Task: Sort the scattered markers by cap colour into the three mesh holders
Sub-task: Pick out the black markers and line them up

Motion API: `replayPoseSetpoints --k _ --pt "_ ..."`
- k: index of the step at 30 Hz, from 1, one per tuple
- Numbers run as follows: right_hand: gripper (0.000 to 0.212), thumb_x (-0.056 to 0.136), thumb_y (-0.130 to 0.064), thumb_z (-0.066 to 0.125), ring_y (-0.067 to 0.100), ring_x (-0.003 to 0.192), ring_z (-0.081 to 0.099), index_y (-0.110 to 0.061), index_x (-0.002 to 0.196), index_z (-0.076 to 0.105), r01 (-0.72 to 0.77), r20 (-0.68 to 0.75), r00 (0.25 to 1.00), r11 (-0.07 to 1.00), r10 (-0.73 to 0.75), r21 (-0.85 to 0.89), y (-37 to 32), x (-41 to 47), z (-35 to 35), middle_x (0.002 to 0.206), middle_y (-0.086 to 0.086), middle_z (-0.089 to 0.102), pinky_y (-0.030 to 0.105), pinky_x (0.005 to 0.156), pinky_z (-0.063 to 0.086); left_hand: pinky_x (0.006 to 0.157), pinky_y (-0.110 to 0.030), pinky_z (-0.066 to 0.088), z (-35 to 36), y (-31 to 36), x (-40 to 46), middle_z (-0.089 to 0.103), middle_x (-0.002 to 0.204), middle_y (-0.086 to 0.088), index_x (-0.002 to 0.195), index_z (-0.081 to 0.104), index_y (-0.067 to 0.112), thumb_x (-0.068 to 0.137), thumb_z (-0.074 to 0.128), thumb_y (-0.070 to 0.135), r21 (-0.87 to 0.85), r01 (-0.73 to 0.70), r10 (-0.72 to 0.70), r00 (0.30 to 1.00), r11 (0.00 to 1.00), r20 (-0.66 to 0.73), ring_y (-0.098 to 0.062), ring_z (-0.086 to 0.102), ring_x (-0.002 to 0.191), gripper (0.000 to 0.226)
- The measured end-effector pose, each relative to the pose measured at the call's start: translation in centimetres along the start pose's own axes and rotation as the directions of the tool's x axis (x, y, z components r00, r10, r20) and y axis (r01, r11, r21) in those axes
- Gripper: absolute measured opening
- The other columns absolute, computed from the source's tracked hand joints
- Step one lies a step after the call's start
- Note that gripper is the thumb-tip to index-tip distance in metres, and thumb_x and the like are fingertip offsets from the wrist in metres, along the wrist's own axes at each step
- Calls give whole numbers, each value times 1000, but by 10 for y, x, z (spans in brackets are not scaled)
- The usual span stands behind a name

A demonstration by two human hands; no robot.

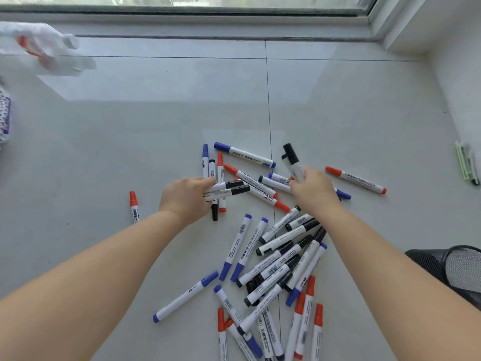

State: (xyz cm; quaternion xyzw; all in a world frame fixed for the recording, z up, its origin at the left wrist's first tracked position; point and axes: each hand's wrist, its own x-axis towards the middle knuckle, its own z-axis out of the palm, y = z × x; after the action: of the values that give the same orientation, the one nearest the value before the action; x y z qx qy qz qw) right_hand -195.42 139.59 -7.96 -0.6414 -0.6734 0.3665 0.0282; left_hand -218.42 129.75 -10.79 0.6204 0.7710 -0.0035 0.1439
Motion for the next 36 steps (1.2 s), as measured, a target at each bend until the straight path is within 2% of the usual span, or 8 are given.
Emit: replayPoseSetpoints --k 5,9,16,19,25,29,33,36 --pt "10 88 -22 50 27 70 51 -14 86 55 109 9 994 956 -111 -274 9 8 16 74 5 52 29 57 37 58 -25 32 -1 -4 11 61 93 8 100 56 33 82 50 31 88 -130 122 988 988 95 -24 58 80 20" --pt "5 86 -16 49 26 72 45 -12 86 52 149 -5 987 915 -163 -374 11 13 21 83 8 55 30 58 36 58 -26 38 -7 -5 14 56 92 9 108 57 37 81 49 35 65 -209 192 959 976 210 -21 58 82 29" --pt "5 80 -17 53 24 70 48 -13 81 51 107 -1 993 919 -117 -380 10 17 20 79 5 54 27 54 34 58 -27 33 -15 9 19 54 101 6 104 53 26 81 50 31 237 -341 249 905 910 344 -22 58 85 24" --pt "12 76 -20 58 24 65 48 -16 75 47 61 -39 996 947 -77 -315 12 19 13 68 1 48 24 47 27 59 -28 30 -15 17 22 54 107 5 106 54 23 83 50 28 247 -339 262 919 908 296 -24 56 86 23" --pt "23 76 -27 61 18 59 44 -18 62 45 106 -101 988 989 -116 -102 5 7 -10 72 0 43 24 48 27 62 -31 39 -35 29 4 50 97 3 103 60 16 84 61 32 -135 -167 167 986 977 -16 -24 48 70 24" --pt "25 81 -32 59 12 56 40 -17 64 49 101 -150 985 992 -88 80 -16 -21 -23 66 -5 42 25 47 27 59 -24 35 -63 32 -21 43 85 5 91 60 11 83 66 26 -461 -71 -27 979 885 -203 -17 43 62 18" --pt "16 81 -29 62 20 67 54 -23 69 54 -23 -34 999 913 41 408 -42 -68 -18 67 -1 55 30 58 43 54 -18 33 -82 25 -60 51 75 -2 87 58 10 87 60 27 -636 45 -192 968 771 -163 -16 43 61 18" --pt "9 82 -31 64 17 74 57 -23 81 59 -138 130 988 836 80 531 -62 -108 3 77 0 60 26 56 40 50 -24 36 -83 5 -98 45 62 2 82 54 17 89 56 32 -718 125 -248 966 685 -68 -17 41 57 16"
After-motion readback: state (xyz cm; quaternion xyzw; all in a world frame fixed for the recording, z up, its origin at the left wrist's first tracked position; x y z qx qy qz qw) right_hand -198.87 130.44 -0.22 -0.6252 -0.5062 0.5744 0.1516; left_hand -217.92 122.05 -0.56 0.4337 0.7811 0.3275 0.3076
